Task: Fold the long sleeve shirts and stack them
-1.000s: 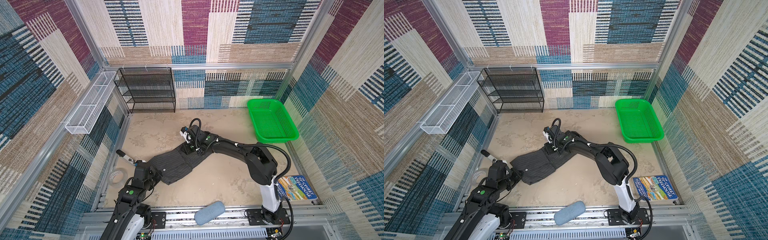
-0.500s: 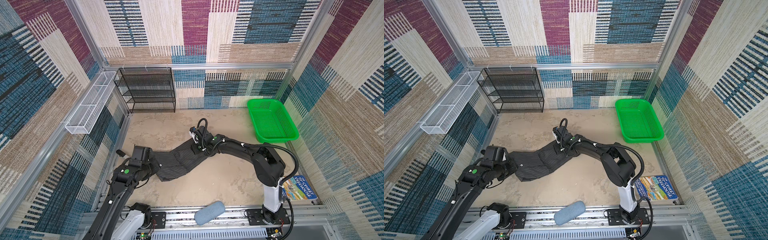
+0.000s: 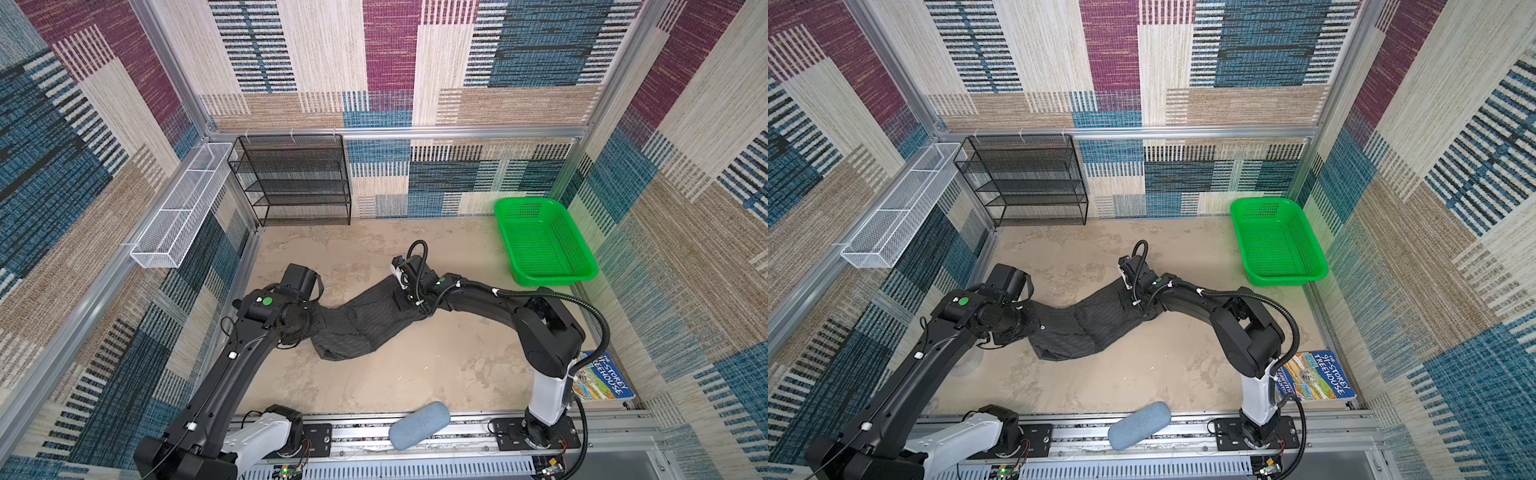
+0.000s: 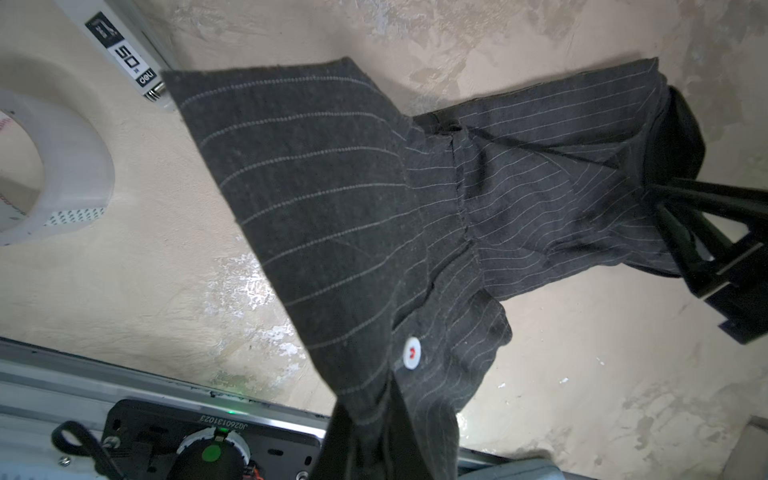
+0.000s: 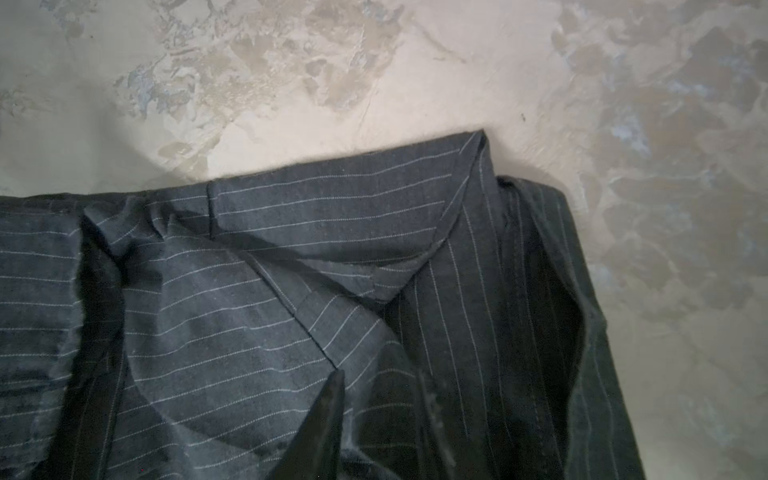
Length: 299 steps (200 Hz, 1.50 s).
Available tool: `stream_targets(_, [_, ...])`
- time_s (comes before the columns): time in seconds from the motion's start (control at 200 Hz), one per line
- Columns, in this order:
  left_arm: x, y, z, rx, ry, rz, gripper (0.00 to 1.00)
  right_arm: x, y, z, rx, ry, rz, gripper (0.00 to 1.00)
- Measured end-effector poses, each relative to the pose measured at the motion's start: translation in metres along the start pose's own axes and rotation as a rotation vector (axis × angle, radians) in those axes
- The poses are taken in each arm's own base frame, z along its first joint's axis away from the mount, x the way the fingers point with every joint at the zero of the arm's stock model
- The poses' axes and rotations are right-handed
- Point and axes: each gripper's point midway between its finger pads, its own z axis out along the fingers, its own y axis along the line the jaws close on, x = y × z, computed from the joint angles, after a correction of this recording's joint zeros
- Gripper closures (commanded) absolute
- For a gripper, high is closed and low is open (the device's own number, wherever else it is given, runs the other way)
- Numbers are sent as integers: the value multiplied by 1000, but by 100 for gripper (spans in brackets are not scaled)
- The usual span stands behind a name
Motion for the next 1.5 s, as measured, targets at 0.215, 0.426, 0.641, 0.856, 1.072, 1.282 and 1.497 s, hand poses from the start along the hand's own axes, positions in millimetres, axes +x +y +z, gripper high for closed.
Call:
stream_targets(0.215, [-7, -35, 0, -51, 31, 129, 100, 5, -14, 3, 1, -3, 25, 69])
stream_targets(0.426, [-20, -64, -2, -96, 30, 216, 100, 16, -15, 19, -26, 23, 37, 71])
stream_targets(0.641, [-30, -91, 3, -148, 45, 314, 100, 21, -16, 30, -38, 32, 59, 71])
stream_targets(0.856, [-42, -115, 4, -193, 45, 407, 100, 15, -19, 22, -13, 15, 65, 71])
stream_targets(1.072, [-47, -121, 8, -248, 55, 481, 100, 5, -33, 2, 81, -22, 44, 71])
stream_targets(1.282, [-47, -124, 7, -277, 58, 532, 100, 18, -56, -18, 167, -10, 58, 66])
stream_targets(1.497, [-50, -116, 5, -333, 55, 577, 100, 25, -92, -35, 226, -21, 145, 51])
